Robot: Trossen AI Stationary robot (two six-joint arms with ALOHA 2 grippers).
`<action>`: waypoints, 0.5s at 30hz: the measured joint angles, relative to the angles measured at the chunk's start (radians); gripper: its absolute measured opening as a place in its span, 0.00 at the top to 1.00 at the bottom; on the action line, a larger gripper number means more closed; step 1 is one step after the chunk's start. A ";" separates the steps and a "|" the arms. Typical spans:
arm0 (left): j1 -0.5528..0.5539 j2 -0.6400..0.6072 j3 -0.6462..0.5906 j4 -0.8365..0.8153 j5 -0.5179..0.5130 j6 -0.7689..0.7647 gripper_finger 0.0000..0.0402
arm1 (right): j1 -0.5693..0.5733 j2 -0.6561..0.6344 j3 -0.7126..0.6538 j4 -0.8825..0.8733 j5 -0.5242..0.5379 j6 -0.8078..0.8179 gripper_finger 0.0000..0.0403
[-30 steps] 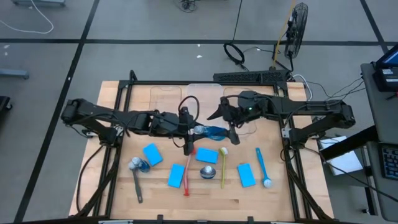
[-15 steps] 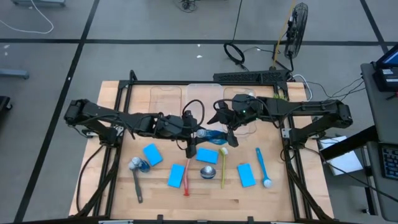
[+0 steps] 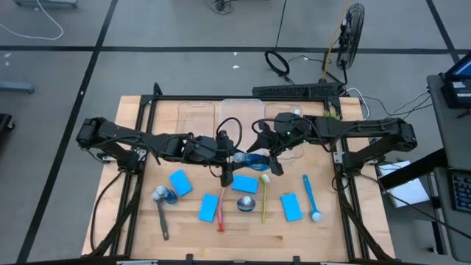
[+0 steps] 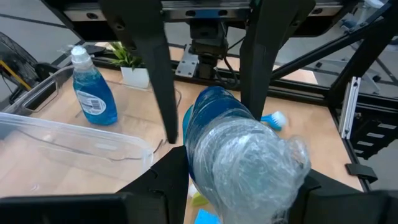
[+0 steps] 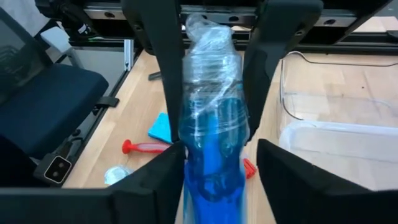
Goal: Pick & Place Kitchen Sink Supplies
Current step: Put the dishwashing liquid into the right transparent bin
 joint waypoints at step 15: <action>0.000 0.001 0.000 -0.003 0.015 -0.024 0.61 | 0.000 0.004 0.000 0.001 -0.024 0.006 0.75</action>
